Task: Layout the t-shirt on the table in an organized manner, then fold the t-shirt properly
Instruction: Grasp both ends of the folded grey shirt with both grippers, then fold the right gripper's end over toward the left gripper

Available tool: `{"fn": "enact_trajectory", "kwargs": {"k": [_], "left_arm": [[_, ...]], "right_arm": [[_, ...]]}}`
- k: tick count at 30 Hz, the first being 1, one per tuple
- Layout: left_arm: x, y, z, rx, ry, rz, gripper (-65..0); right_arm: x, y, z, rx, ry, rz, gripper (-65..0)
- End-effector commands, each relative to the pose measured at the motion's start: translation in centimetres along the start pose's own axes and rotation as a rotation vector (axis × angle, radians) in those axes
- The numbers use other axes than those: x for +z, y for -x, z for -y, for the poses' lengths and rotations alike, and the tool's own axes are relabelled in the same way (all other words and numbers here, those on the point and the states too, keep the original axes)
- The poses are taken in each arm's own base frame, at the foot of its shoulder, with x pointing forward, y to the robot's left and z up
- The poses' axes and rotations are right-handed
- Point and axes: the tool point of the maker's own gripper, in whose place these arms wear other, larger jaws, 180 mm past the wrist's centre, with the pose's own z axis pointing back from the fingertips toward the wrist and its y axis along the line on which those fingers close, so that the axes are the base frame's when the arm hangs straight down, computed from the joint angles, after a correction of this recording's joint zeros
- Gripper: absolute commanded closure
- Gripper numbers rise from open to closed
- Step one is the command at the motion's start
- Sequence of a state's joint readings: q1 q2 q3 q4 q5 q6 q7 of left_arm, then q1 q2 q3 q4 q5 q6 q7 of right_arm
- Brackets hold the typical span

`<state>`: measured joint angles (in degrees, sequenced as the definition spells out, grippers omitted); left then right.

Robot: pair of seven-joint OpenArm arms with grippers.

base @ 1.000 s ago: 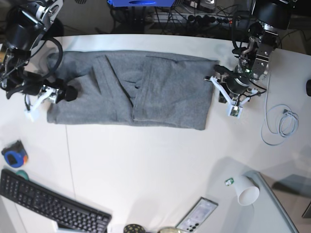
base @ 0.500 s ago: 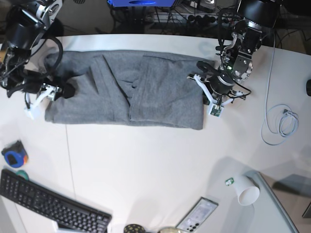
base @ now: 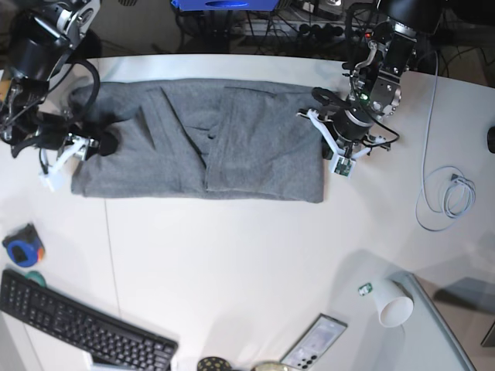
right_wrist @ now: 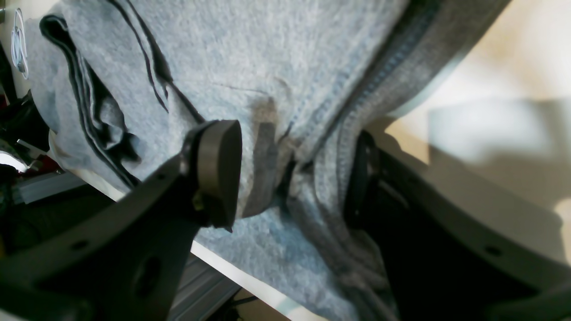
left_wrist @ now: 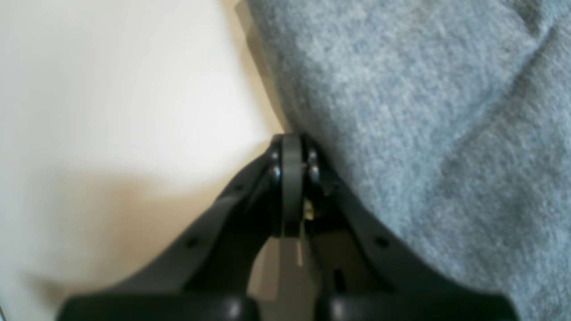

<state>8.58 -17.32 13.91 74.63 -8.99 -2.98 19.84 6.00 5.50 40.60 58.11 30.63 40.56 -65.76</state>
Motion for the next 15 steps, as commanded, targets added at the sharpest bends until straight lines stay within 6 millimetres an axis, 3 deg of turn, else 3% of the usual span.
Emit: {"fn": "enact_trajectory", "kwargs": {"k": [1, 5, 10, 15], "left_arm": [[0.2, 2.0, 0.5, -0.008, 0.019, -0.079, 0.0], [0.1, 1.8, 1.7, -0.004, 0.054, -0.078, 0.0], [0.0, 1.6, 3.0, 0.0, 0.09, -0.071, 0.0], [0.0, 1.6, 3.4, -0.003, 0.1, -0.072, 0.0]], "right_arm": [[-0.2, 1.0, 0.2, 0.002, 0.022, -0.06, -29.0], [-0.1, 0.2, 0.0, 0.009, 0.02, -0.047, -15.3], [0.1, -0.7, -0.1, 0.018, 0.02, -0.031, -3.2], [0.8, -2.1, 0.2, 0.036, 0.036, -0.013, -0.8]]}}
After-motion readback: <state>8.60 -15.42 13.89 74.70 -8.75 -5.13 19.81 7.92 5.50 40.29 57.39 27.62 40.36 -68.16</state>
